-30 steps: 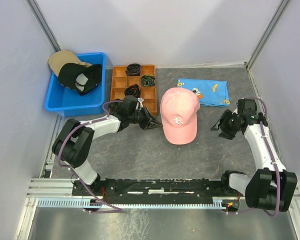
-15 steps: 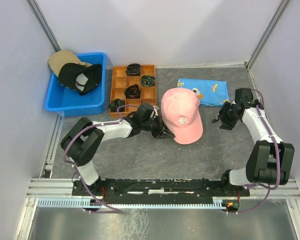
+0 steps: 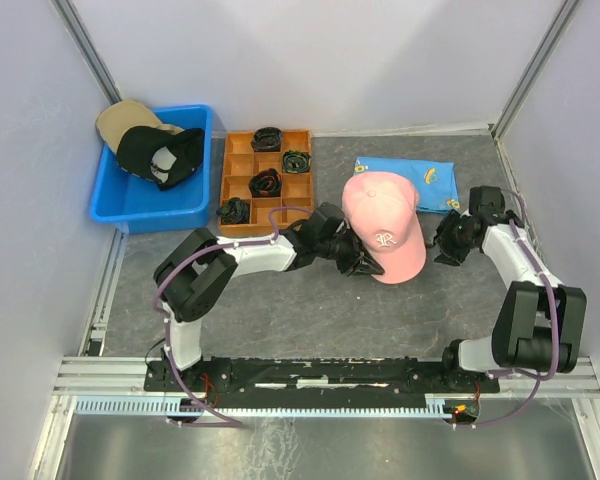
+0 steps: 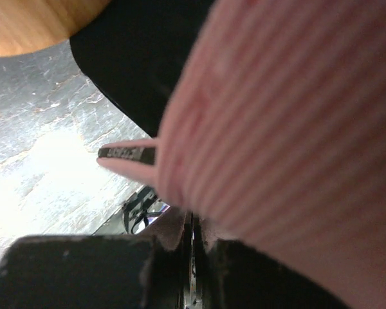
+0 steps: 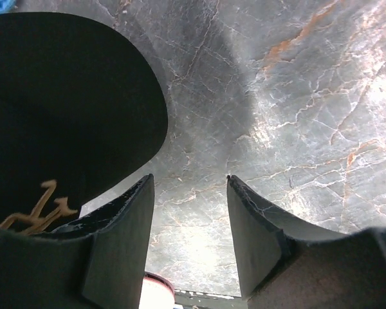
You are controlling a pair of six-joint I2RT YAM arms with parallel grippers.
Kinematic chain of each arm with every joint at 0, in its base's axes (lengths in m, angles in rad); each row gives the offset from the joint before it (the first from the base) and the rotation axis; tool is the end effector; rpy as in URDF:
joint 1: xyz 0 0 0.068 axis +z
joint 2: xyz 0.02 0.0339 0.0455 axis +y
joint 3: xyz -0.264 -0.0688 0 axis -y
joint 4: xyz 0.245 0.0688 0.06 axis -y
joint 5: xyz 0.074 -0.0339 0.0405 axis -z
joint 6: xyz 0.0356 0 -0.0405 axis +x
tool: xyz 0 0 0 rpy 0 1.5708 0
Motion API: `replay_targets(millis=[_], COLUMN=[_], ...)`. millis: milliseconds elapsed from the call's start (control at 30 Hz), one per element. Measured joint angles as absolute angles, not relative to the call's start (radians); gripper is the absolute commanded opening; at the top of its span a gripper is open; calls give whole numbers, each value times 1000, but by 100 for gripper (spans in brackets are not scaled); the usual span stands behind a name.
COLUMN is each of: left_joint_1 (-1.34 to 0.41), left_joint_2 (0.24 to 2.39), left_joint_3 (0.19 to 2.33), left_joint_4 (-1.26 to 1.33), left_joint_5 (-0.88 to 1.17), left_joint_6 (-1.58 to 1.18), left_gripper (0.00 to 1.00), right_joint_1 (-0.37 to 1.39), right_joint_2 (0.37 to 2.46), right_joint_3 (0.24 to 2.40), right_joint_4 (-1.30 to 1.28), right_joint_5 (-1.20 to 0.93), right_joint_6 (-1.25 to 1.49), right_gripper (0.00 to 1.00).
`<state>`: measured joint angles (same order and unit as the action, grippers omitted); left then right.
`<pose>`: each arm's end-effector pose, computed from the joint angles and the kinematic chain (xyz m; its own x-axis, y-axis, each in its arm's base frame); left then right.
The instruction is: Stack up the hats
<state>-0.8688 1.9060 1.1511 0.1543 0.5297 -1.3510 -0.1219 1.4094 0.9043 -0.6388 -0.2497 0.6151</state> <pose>0.2528 -0.3268 0.1794 -0.9853 -0.1391 0.0988 -0.1538 0.4732 -0.8674 0.2650 -0.0236 0.2093 -0.7285 0.6526 -0.2084 0.5346 0.7318 0.4226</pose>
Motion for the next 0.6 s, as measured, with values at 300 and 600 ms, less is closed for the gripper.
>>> replay_targets(millis=[300,600], left_joint_1=[-880,-888], left_joint_2=[1868,1766], left_joint_3=[1096,1023], left_joint_4=[170,190], left_joint_5=[503,495], left_joint_6=[-1387,-1394], left_gripper=[3,3], right_joint_1=[-140,-141], right_joint_2=[1244,1097], right_joint_3=[833,804], right_joint_4=[-679,-781], right_joint_5=[-233,-165], right_joint_6=[642,650], right_gripper=[59,59])
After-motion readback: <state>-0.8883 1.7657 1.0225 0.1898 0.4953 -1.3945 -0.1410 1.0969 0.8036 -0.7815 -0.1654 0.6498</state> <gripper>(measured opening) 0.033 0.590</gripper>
